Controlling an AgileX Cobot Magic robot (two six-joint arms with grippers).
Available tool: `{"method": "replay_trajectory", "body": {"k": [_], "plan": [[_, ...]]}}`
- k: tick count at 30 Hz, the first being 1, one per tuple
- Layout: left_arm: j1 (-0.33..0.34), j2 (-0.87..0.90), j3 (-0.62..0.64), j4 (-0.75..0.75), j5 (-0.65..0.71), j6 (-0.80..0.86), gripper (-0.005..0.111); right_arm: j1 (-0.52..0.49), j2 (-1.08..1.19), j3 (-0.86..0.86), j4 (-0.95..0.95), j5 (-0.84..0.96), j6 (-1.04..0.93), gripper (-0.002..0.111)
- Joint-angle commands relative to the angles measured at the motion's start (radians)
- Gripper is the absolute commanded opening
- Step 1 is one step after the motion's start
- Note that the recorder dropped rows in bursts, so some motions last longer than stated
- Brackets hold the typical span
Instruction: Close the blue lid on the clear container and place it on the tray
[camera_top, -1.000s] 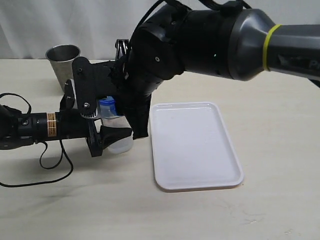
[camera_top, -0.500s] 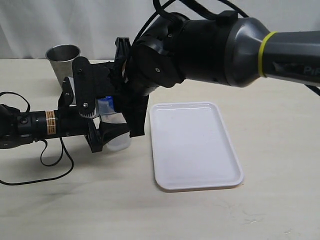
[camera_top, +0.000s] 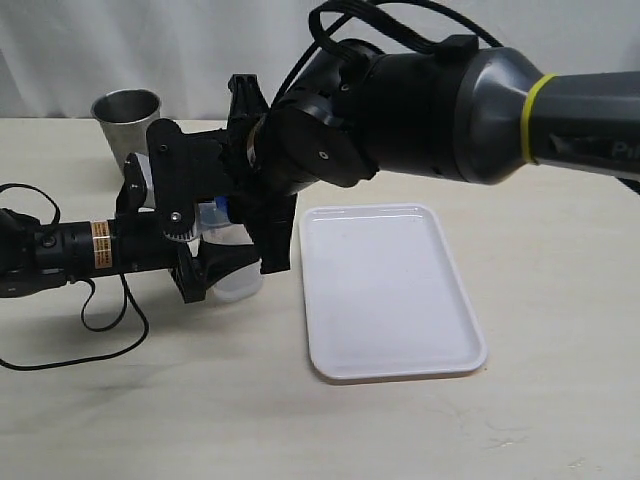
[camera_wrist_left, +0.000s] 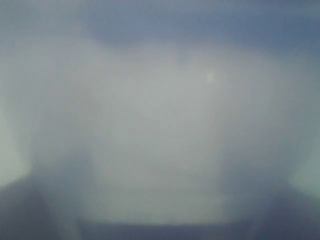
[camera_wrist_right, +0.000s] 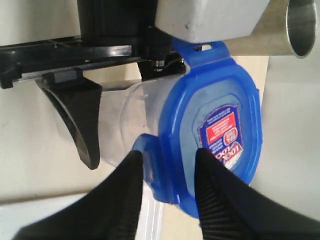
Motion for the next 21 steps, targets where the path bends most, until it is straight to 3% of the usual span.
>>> {"method": "replay_trajectory", "body": {"k": [1,4,9,17,21], "plan": [[-0.012,-0.004,0.003,0.076,-0.055,0.013,0.000,-0.004,0.076,0.056,0.081,0.116,0.016,0.027],[-0.012,-0.004,0.003,0.060,-0.055,0.021,0.000,-0.006,0.045,0.056,0.100,0.116,0.034,0.028],[-0.012,-0.004,0.003,0.037,-0.055,0.068,0.000,-0.006,-0.042,0.056,0.122,0.114,0.105,0.046],[-0.011,-0.004,0.003,0.030,-0.055,0.068,0.000,-0.006,-0.174,0.013,0.341,0.081,0.101,0.047],[-0.011,-0.004,0.003,0.030,-0.055,0.068,0.000,-0.006,-0.181,-0.038,0.416,0.120,0.213,0.046]]}}
